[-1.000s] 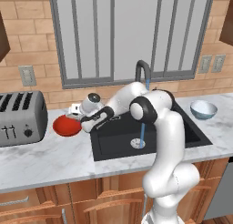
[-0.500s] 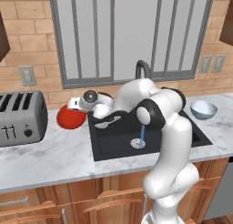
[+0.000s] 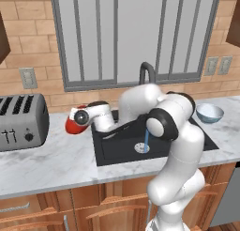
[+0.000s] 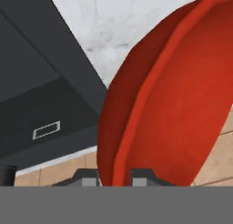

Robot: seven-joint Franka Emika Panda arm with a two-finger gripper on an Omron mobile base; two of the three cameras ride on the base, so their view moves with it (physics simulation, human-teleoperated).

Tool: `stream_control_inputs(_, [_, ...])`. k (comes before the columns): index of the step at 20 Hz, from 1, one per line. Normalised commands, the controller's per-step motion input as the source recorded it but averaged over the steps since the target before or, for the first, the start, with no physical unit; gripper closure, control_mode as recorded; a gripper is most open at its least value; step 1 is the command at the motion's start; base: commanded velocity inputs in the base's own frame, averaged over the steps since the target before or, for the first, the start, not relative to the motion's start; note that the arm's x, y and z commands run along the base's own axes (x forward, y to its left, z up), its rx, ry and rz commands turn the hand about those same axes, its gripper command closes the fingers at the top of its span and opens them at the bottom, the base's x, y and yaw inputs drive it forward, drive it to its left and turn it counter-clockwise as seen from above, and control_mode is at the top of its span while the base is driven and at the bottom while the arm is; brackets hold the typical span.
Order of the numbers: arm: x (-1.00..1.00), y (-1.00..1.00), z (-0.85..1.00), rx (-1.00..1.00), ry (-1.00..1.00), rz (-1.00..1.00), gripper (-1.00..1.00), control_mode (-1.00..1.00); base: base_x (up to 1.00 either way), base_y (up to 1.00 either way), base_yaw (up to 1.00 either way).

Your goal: Rinse each bowl for a few seconds and place them down in the sink or on the counter.

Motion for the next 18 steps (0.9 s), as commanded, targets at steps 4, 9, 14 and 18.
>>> stream_control_inputs(4, [-0.31, 0.0, 0.29, 0.07, -0.04, -0.37, 1.0, -1.0, 0.0, 0.0, 0.0])
stream_control_inputs(9, [-0.32, 0.0, 0.29, 0.12, -0.05, -0.36, 1.0, -1.0, 0.0, 0.0, 0.0])
stream_control_inputs(14, [-0.31, 0.0, 0.36, 0.14, -0.08, -0.32, 1.0, -1.0, 0.0, 0.0, 0.0])
stream_control_inputs(18, [-0.26, -0.05, 0.31, 0.07, -0.13, -0.28, 1.0, -1.0, 0.0, 0.0, 0.0])
